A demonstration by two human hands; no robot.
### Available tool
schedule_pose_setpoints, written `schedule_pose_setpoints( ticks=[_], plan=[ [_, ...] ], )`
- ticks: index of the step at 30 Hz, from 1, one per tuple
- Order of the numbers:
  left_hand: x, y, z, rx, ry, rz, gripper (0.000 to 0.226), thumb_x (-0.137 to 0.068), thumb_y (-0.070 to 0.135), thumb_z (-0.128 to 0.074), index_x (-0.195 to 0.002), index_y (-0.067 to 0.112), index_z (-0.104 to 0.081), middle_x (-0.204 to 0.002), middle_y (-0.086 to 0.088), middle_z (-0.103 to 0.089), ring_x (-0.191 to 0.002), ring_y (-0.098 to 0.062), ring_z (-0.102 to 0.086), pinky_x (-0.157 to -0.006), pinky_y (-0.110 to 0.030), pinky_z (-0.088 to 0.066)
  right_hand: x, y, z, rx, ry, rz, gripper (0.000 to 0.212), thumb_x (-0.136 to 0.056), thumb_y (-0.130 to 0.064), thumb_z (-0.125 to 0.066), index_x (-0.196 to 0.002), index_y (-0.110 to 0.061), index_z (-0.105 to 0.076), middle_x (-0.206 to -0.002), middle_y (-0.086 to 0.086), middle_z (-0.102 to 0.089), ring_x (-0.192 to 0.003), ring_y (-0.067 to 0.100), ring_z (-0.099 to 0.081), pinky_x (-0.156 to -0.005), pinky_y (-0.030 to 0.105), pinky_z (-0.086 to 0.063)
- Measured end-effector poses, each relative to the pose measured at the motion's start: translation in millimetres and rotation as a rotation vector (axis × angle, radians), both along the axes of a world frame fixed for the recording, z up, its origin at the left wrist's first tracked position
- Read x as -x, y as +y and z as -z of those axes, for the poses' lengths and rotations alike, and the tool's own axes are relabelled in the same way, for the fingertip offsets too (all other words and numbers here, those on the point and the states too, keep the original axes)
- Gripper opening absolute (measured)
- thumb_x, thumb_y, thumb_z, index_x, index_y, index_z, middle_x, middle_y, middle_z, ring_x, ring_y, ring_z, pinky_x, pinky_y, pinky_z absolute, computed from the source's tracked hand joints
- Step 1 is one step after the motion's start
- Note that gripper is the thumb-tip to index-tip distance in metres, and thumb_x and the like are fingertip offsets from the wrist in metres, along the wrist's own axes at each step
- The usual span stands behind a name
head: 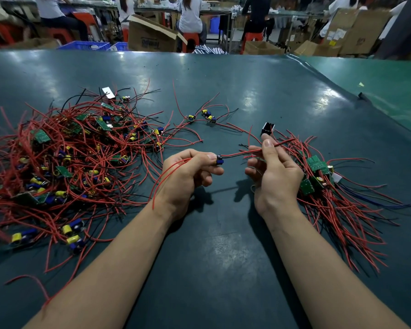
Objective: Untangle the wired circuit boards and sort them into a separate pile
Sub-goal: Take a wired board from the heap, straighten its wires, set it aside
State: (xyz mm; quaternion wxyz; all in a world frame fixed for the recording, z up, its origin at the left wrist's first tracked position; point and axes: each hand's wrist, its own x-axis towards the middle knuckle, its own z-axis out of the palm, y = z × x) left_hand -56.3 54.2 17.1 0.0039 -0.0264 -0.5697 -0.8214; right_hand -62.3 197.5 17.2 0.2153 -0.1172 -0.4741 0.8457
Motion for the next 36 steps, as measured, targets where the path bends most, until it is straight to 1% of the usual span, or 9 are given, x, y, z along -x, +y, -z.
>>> schedule_pose_setpoints(
  ticks=[3,8,14,20,24,28,32,35,36],
  plan=[
    [0.8,0.4,-1.0,-0.019,-0.007,0.004,0.009,-0.072,0.014,-0.067,-0.073,0.006,-0.063,-0.063,-0.016,-0.068,-0.05,-0.015,-0.054,-0.047,-0.018,-0.041,1.0,3.0,-3.9,0.138,-0.036,-0.022,0.017,-0.095,-0.002,-0.059,-0.107,-0.01,-0.067,-0.064,0.003,-0.068,-0.043,0.007,-0.05,-0.039,0.018,-0.04],
    [0.7,0.4,-0.2,-0.005,0.0,0.034,0.011,-0.071,0.016,-0.066,-0.073,0.005,-0.063,-0.063,-0.016,-0.068,-0.047,-0.014,-0.051,-0.046,-0.018,-0.04,-0.7,4.0,-7.4,0.153,-0.018,-0.108,0.019,-0.098,-0.003,-0.052,-0.086,-0.008,-0.065,-0.053,-0.001,-0.062,-0.034,0.002,-0.04,-0.033,0.014,-0.031],
    [1.5,-0.1,-1.5,-0.059,0.004,0.017,0.011,-0.07,0.014,-0.064,-0.074,0.005,-0.06,-0.06,-0.012,-0.067,-0.046,-0.012,-0.054,-0.044,-0.017,-0.039,1.3,3.1,-6.8,0.034,0.058,0.047,0.015,-0.102,-0.005,-0.047,-0.1,-0.011,-0.06,-0.067,0.008,-0.072,-0.044,0.01,-0.057,-0.041,0.02,-0.047],
    [0.5,-0.4,-1.4,-0.042,0.0,0.022,0.006,-0.071,0.014,-0.066,-0.067,0.01,-0.063,-0.062,-0.015,-0.067,-0.046,-0.013,-0.051,-0.045,-0.018,-0.039,1.0,5.2,-3.9,-0.13,0.083,0.187,0.024,-0.096,0.005,-0.05,-0.093,-0.013,-0.066,-0.079,0.002,-0.071,-0.051,0.008,-0.056,-0.048,0.02,-0.05],
    [0.9,-1.5,-0.8,-0.075,-0.002,0.011,0.006,-0.075,0.01,-0.064,-0.072,0.005,-0.062,-0.062,-0.013,-0.067,-0.046,-0.012,-0.053,-0.044,-0.017,-0.039,0.0,5.9,-5.1,-0.084,0.099,0.143,0.028,-0.095,0.009,-0.049,-0.088,-0.011,-0.068,-0.076,0.002,-0.073,-0.054,0.011,-0.059,-0.053,0.021,-0.053],
    [1.0,-2.1,-1.2,-0.079,-0.004,0.013,0.006,-0.076,0.01,-0.063,-0.075,0.004,-0.062,-0.061,-0.012,-0.067,-0.045,-0.011,-0.052,-0.044,-0.017,-0.039,0.7,7.4,-7.4,-0.058,0.073,0.113,0.019,-0.098,-0.001,-0.053,-0.095,-0.012,-0.068,-0.074,0.002,-0.072,-0.057,0.011,-0.062,-0.051,0.021,-0.052],
    [0.0,-1.2,-2.5,-0.068,0.003,0.01,0.008,-0.081,0.005,-0.062,-0.074,0.005,-0.061,-0.06,-0.011,-0.067,-0.047,-0.012,-0.055,-0.044,-0.017,-0.038,-0.8,10.5,-10.0,0.005,0.071,0.082,0.016,-0.1,-0.004,-0.051,-0.093,-0.007,-0.065,-0.062,0.002,-0.067,-0.048,0.012,-0.059,-0.046,0.02,-0.049],
    [-0.5,-1.5,-3.9,-0.072,-0.01,0.0,0.009,-0.084,0.006,-0.059,-0.075,0.006,-0.061,-0.06,-0.009,-0.066,-0.046,-0.011,-0.052,-0.044,-0.017,-0.039,-2.2,11.6,-12.2,0.094,0.02,0.061,0.021,-0.103,-0.016,-0.048,-0.092,-0.008,-0.065,-0.056,0.003,-0.066,-0.045,0.013,-0.059,-0.042,0.021,-0.047],
    [-0.5,-1.8,-4.9,-0.085,-0.026,-0.009,0.009,-0.084,0.008,-0.059,-0.076,0.007,-0.062,-0.061,-0.008,-0.067,-0.046,-0.01,-0.051,-0.045,-0.016,-0.039,-2.3,11.4,-12.8,0.101,0.009,0.043,0.023,-0.103,-0.023,-0.048,-0.097,-0.007,-0.064,-0.06,0.005,-0.068,-0.047,0.014,-0.062,-0.043,0.021,-0.049]
  ],
)
